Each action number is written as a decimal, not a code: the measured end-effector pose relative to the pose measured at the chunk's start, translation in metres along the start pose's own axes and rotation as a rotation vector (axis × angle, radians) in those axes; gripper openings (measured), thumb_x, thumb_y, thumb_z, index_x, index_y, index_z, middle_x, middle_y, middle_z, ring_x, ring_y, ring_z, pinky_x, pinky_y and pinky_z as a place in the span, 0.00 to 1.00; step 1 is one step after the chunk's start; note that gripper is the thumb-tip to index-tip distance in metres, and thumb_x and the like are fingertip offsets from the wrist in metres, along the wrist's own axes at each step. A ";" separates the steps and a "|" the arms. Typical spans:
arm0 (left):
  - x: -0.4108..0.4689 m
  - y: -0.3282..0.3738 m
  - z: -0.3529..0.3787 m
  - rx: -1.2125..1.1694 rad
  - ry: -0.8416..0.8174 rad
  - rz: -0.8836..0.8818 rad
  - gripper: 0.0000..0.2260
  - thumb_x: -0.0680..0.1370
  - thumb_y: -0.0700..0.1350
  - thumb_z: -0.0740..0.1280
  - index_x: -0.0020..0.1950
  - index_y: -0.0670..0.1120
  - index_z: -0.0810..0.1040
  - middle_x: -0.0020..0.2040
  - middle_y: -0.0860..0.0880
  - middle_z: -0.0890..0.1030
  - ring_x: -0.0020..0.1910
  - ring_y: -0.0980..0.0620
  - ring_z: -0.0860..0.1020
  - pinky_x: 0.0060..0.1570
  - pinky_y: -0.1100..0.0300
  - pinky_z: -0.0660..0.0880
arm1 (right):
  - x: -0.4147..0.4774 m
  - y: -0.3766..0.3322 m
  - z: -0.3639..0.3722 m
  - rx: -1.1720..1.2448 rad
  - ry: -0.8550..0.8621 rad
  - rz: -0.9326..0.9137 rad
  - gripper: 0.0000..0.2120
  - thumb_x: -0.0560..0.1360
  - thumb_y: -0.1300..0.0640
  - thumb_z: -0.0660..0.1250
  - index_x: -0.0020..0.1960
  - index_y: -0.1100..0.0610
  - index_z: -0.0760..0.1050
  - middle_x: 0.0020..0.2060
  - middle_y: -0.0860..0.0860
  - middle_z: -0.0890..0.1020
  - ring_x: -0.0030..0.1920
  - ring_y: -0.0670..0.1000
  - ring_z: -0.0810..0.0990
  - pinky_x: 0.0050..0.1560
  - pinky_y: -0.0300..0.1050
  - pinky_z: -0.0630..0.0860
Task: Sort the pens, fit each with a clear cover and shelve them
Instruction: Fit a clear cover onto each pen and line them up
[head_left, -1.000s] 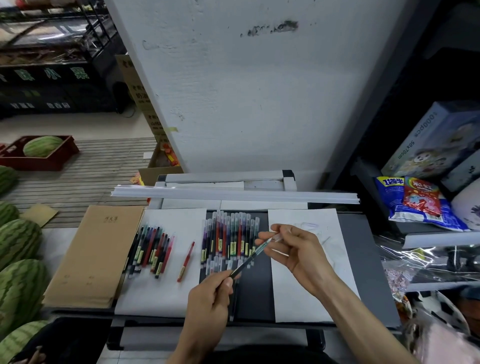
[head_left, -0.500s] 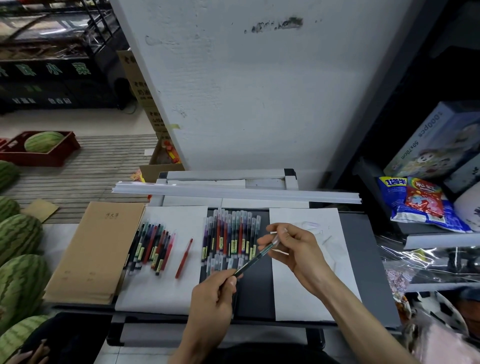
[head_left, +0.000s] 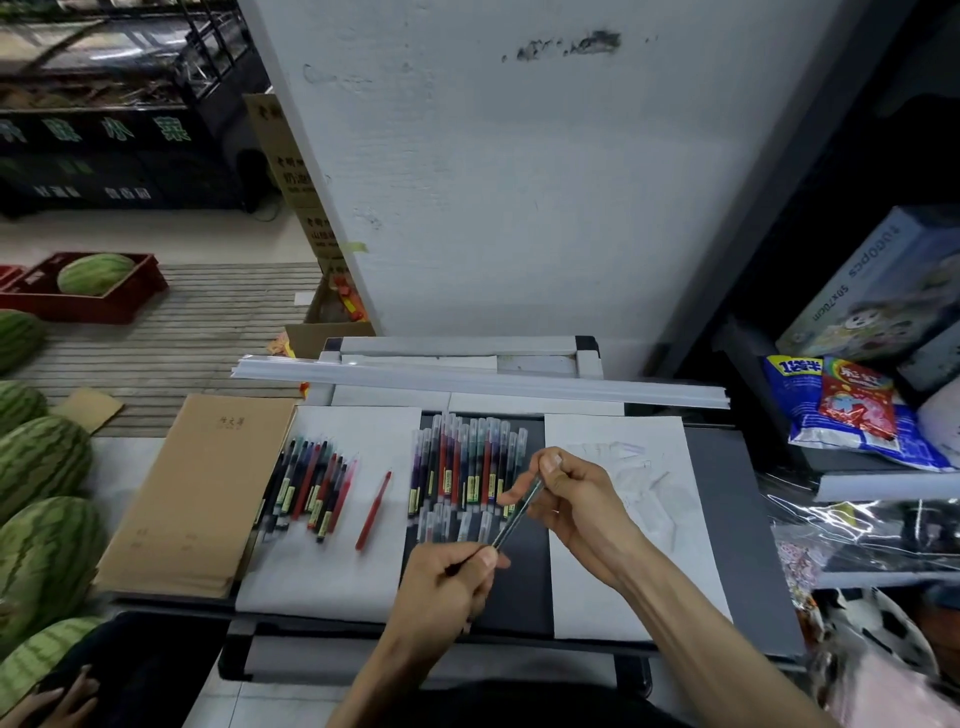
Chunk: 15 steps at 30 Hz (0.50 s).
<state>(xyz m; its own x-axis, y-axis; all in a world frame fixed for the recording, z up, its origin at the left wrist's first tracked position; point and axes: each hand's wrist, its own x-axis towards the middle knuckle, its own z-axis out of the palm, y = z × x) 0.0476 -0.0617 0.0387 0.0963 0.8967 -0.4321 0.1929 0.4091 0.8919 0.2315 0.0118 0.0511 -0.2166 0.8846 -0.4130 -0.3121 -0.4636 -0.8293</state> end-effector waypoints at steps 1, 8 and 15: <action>0.000 0.000 0.001 0.012 -0.037 -0.012 0.13 0.85 0.41 0.64 0.46 0.44 0.85 0.31 0.47 0.77 0.31 0.49 0.73 0.36 0.53 0.69 | 0.004 0.000 -0.001 -0.027 -0.022 0.007 0.11 0.87 0.59 0.57 0.49 0.61 0.74 0.42 0.60 0.84 0.51 0.65 0.86 0.51 0.50 0.78; 0.015 -0.002 0.021 0.385 -0.040 0.057 0.14 0.85 0.52 0.62 0.46 0.47 0.80 0.36 0.46 0.85 0.35 0.54 0.83 0.42 0.54 0.81 | 0.012 0.022 0.003 -0.348 -0.016 0.069 0.11 0.85 0.54 0.63 0.58 0.58 0.82 0.47 0.56 0.88 0.50 0.59 0.87 0.53 0.52 0.83; 0.040 -0.029 0.020 0.886 -0.041 -0.103 0.16 0.82 0.55 0.63 0.40 0.47 0.74 0.42 0.47 0.80 0.40 0.47 0.79 0.41 0.55 0.76 | 0.019 0.055 -0.037 -1.111 0.305 0.019 0.13 0.82 0.47 0.63 0.59 0.51 0.80 0.54 0.48 0.84 0.52 0.50 0.82 0.55 0.47 0.78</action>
<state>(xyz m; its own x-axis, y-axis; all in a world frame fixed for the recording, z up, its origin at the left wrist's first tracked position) 0.0650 -0.0415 -0.0072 0.0681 0.8490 -0.5240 0.8848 0.1913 0.4248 0.2442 0.0050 -0.0160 0.0678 0.9236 -0.3773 0.7088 -0.3107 -0.6333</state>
